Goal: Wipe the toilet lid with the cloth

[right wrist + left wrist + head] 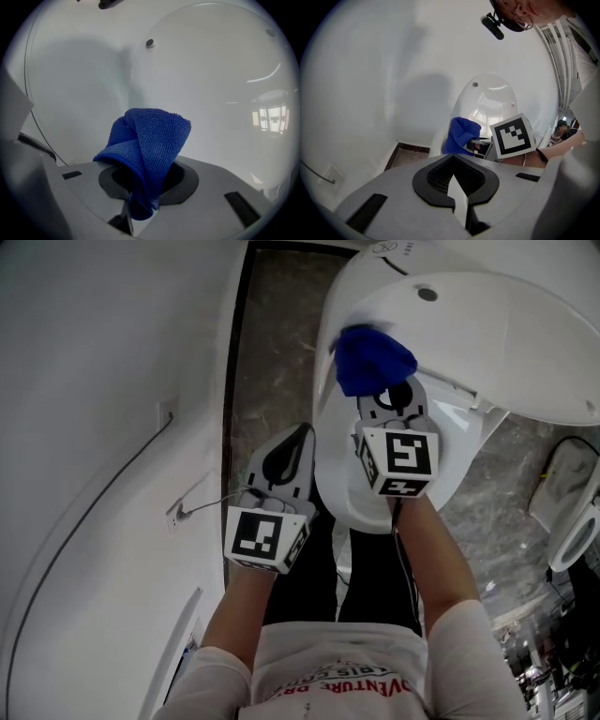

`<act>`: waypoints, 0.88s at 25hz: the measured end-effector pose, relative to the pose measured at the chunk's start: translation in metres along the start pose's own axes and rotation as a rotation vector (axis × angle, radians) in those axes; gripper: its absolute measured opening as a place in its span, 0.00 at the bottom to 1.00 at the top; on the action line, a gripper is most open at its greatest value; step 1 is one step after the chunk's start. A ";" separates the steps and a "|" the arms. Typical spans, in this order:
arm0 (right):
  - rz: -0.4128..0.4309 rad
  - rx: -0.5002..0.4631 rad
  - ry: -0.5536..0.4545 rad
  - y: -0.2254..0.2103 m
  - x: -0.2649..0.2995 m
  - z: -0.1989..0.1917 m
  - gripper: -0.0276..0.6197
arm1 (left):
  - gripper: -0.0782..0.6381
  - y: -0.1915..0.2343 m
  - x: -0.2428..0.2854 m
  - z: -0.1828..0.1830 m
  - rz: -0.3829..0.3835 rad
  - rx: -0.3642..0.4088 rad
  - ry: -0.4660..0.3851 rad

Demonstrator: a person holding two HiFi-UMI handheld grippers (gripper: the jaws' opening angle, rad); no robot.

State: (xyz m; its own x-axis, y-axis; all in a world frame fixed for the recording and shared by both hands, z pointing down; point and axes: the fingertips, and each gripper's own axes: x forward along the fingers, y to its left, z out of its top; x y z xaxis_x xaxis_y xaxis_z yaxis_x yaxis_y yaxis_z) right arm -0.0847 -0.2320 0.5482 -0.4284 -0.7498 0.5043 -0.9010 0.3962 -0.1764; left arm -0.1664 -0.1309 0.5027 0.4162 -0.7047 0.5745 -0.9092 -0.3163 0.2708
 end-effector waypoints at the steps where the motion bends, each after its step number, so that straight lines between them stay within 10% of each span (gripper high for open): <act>1: -0.008 0.004 0.001 -0.001 0.003 0.000 0.18 | 0.12 0.004 -0.001 -0.002 0.005 -0.004 0.002; 22: -0.078 -0.001 0.077 -0.098 -0.024 -0.024 0.18 | 0.12 -0.049 0.035 0.000 -0.048 0.060 0.030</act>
State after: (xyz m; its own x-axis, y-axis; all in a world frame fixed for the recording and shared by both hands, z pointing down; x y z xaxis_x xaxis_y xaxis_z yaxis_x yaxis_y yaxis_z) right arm 0.0157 -0.2400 0.5731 -0.3502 -0.7354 0.5801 -0.9315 0.3385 -0.1332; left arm -0.1071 -0.1397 0.5099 0.4587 -0.6691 0.5848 -0.8867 -0.3875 0.2522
